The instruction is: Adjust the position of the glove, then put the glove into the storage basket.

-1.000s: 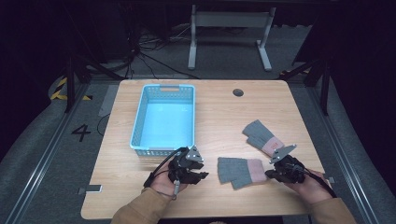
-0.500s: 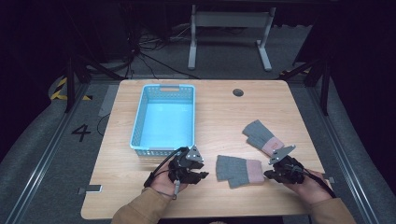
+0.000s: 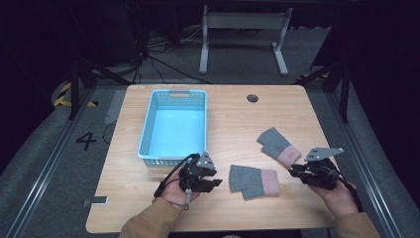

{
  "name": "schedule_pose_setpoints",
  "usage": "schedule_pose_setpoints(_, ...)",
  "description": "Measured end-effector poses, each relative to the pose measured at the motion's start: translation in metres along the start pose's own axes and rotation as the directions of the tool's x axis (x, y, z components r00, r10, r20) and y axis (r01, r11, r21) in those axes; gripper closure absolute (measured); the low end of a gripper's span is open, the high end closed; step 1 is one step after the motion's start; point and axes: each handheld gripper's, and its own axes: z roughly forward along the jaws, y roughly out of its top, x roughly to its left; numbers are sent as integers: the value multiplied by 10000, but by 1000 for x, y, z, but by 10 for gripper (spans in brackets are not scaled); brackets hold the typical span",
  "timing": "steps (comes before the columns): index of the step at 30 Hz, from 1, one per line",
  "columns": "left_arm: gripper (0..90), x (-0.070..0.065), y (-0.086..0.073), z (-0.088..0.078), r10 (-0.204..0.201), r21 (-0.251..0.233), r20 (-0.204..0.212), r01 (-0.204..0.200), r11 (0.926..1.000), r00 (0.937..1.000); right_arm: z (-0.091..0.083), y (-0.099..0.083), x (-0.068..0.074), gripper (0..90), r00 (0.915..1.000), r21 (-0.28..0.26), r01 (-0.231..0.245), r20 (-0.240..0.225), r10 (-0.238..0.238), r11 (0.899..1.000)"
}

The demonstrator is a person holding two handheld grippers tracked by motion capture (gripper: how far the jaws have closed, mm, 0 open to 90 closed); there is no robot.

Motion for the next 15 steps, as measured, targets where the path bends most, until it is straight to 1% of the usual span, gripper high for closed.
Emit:
schedule_pose_setpoints(3,613,-1,0,0,28,39,-1,-28,10000,10000,-5,0,-4,715,9990,-407,-445,-98,441,9982)
schedule_pose_setpoints(5,613,-1,-1,0,14,12,-32,-14,10000,10000,-8,0,-7,699,9987,-415,-494,-140,488,9979)
schedule_pose_setpoints(7,613,-1,-2,-1,-20,-11,-58,20,10000,10000,-9,1,-9,695,9988,-396,-471,87,475,9981)
schedule_pose_setpoints(12,612,1,-3,-2,-97,-4,-101,97,10000,9999,-10,7,-14,655,9980,-560,-589,203,602,9967)
schedule_pose_setpoints(15,611,2,-3,-2,-191,-54,-139,190,9998,9997,-8,12,-18,615,9960,-643,-828,277,847,9945)
